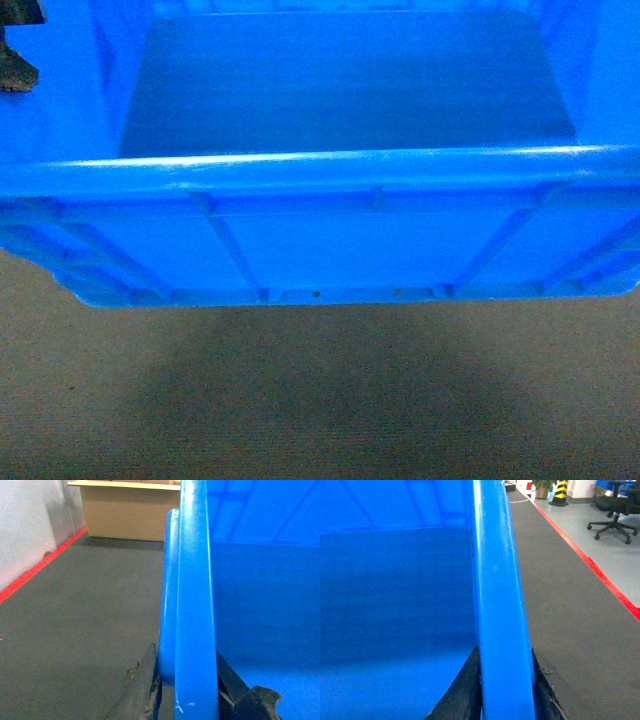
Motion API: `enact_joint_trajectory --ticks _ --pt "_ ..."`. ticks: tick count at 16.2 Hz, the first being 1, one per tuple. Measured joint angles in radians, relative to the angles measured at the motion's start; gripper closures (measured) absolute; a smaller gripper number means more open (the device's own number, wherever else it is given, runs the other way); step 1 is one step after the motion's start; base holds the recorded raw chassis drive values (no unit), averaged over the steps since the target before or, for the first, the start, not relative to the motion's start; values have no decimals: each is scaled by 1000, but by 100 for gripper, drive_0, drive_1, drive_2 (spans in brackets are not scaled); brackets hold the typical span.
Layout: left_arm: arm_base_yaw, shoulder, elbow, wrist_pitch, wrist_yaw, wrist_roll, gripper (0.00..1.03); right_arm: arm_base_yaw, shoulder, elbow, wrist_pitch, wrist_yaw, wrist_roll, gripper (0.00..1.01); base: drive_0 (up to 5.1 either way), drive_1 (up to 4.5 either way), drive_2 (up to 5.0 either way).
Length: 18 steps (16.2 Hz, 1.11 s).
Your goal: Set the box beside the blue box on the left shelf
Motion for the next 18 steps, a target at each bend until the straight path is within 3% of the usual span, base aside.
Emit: enact_joint_trajectory --ticks 5,18 --pt "0 0 0 0 0 0 85 0 0 0 0 0 -1 80 0 0 0" --pt "-1 0 0 0 6 0 85 0 -1 0 0 5 -6 80 -164 -164 -164"
